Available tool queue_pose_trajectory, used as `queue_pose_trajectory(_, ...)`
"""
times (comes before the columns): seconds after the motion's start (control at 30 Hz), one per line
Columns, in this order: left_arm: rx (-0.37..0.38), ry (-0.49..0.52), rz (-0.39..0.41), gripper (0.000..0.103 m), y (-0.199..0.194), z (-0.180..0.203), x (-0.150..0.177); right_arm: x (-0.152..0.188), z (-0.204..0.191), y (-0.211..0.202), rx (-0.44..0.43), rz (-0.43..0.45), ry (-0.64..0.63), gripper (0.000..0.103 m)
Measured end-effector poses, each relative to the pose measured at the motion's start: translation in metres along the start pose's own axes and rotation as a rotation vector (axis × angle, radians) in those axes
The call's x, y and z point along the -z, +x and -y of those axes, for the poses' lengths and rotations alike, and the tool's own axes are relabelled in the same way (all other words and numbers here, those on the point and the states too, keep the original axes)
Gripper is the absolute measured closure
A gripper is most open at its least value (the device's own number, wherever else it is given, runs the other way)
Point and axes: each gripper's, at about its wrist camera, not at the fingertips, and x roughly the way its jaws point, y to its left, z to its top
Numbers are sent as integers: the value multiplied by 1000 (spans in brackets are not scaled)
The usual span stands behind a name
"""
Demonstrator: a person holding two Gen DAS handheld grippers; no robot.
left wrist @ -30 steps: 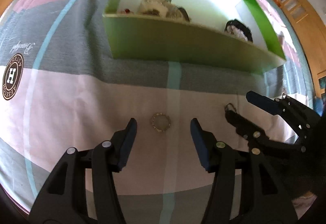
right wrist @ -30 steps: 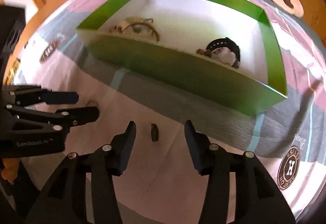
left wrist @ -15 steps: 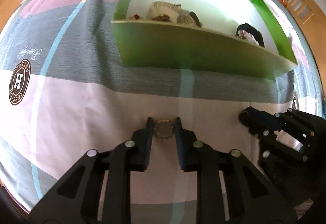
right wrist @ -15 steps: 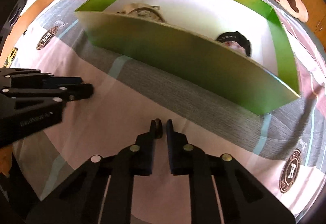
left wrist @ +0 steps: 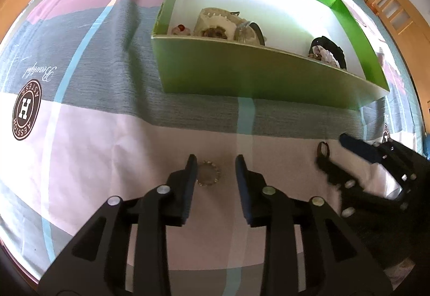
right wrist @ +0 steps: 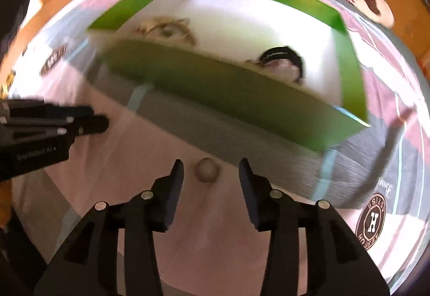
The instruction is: Organize jewelry
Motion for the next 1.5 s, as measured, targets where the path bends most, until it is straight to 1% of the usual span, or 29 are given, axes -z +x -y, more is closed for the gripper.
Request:
queue_pose_trajectory(0.03,-1,1,0,70,0,0,0,1,-2,4,3,-8,-4,60)
queue_pose_trajectory(0.1,-14,9,1,69,2,2,1,1,-2,5,9,7,-3,60)
queue_pose_trajectory(0.17,-28,18,-1,70,7,10,-1,-1,0,5,-13,8,3,68)
queue_pose_trajectory(0.2,-27,20,-7,71,9,12,-1,-3,-4,7,-19,7,3,77)
queue_pose_trajectory(0.23,-32,21,-9,73,11,15,-1,-4,-6,8,-17,7,0,83)
queue_pose_trajectory(0.3,-49,32,-3,82,13,19,-1,-7,-11,11,-14,7,-8,84)
queue_pose_trajectory(0.4,-25,13,-2,92,11,16,-3,-11,-11,11,-28,11,6,84)
queue_pose_trajectory(0.47,-5,-6,8,94,6,12,-5,-10,-9,4,-31,24,13,84)
queue_pose_trajectory(0.63,53,-25,57,94,-13,6,-11,-15,-3,-23,-70,93,37,84)
queue_pose_trajectory(0.7,61,-29,76,96,-18,4,-12,-15,2,-31,-81,118,50,84)
queue_pose_trajectory(0.77,59,-31,71,96,-18,1,-13,-15,5,-30,-90,116,62,84)
queue_pose_trajectory(0.87,52,-8,29,92,-14,5,-10,-13,4,-25,-82,97,64,84)
queue_pose_trajectory(0.9,44,2,22,86,-12,6,-8,-14,7,-22,-81,91,64,84)
queue_pose_trajectory(0.97,37,21,3,81,-7,11,-4,-16,5,-19,-80,83,63,84)
queue_pose_trajectory(1.07,35,31,-23,81,2,15,0,-16,1,-17,-81,78,53,84)
queue_pose_trajectory(1.1,16,27,-22,81,4,14,0,-15,1,-17,-82,78,53,84)
queue_pose_trajectory(1.17,-61,-11,-5,81,7,5,-5,-15,2,-17,-86,75,53,84)
queue_pose_trajectory(1.23,-81,-35,13,81,1,-8,-8,-14,1,-17,-86,75,51,84)
queue_pose_trajectory(1.33,-79,-61,46,80,-12,-18,-12,-14,2,-18,-85,77,53,84)
queue_pose_trajectory(1.4,-60,-53,41,72,-15,-19,-12,-14,1,-18,-83,76,55,84)
queue_pose_trajectory(1.5,-47,-22,17,67,-14,-15,-9,-14,0,-16,-80,73,54,84)
